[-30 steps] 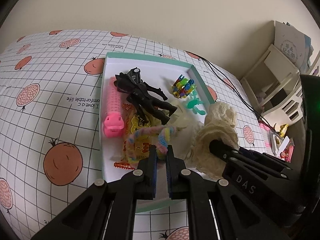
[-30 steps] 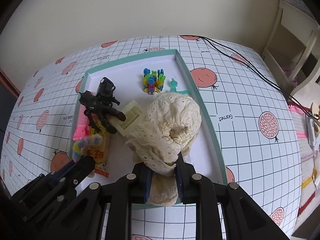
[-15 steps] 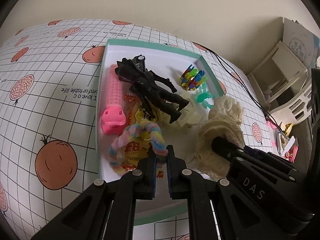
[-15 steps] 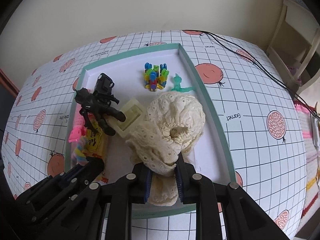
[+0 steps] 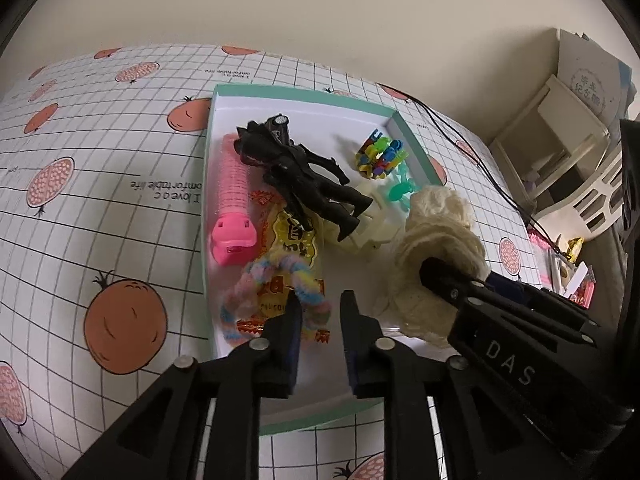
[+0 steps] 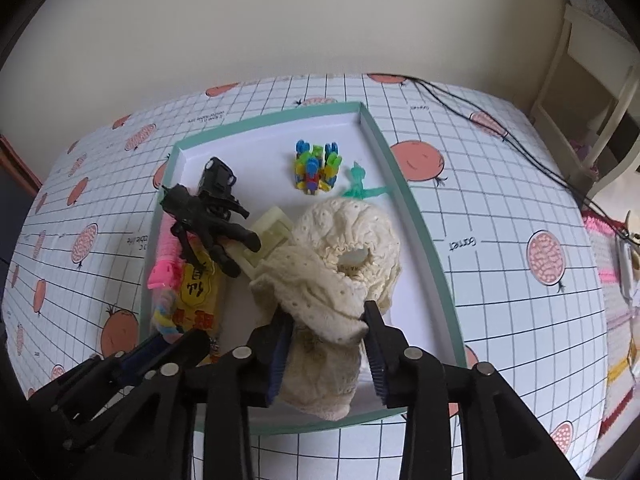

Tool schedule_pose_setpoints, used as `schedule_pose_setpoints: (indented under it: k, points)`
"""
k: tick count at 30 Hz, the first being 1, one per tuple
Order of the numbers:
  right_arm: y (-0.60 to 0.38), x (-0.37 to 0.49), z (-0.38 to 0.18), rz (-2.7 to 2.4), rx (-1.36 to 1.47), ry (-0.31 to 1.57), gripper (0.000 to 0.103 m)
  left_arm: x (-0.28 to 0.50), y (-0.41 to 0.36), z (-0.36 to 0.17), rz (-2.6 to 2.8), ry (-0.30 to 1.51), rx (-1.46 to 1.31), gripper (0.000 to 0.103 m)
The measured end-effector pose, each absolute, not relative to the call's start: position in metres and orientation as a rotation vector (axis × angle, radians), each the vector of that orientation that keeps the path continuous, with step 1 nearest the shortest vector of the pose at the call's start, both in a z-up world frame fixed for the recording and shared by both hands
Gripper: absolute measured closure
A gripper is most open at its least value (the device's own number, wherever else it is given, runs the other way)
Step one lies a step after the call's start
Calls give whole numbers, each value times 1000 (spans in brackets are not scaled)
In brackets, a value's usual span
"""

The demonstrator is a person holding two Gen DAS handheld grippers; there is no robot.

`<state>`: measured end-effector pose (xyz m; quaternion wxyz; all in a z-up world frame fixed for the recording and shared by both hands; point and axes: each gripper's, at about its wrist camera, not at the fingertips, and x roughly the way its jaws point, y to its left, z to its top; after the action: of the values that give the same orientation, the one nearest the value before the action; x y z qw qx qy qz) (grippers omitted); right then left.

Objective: Organize objects
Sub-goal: 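Open both grippers to drop the ring and lace cloth into the tray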

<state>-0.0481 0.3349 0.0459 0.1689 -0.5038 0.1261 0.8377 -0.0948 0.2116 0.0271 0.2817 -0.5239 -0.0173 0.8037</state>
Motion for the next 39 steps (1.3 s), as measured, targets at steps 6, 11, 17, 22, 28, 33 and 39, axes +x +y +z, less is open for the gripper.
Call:
schedule_pose_setpoints:
  k: [6, 11, 17, 22, 28, 33, 39]
  points:
    - [336, -40, 55, 2404, -1394, 378, 57, -92, 200, 41, 2166, -81, -1373, 66]
    - [332, -35, 66, 2442, -1359, 385, 57, -88, 193, 55, 2185, -97, -1324, 65]
    - [328, -30, 76, 2463, -1338, 390, 57, -89, 178, 64, 2212, -144, -1306, 65]
    - [320, -32, 73, 2466, -1358, 359, 57, -96, 162, 60, 2251, -188, -1338, 64]
    - [308, -35, 67, 2474, -1382, 286, 35, -103, 146, 56, 2347, -179, -1378, 46]
    - [298, -39, 66, 2487, -1387, 252, 24, -108, 135, 53, 2431, -143, -1407, 33]
    - [291, -43, 66, 2497, -1379, 250, 11, -115, 115, 49, 2489, -148, -1457, 24]
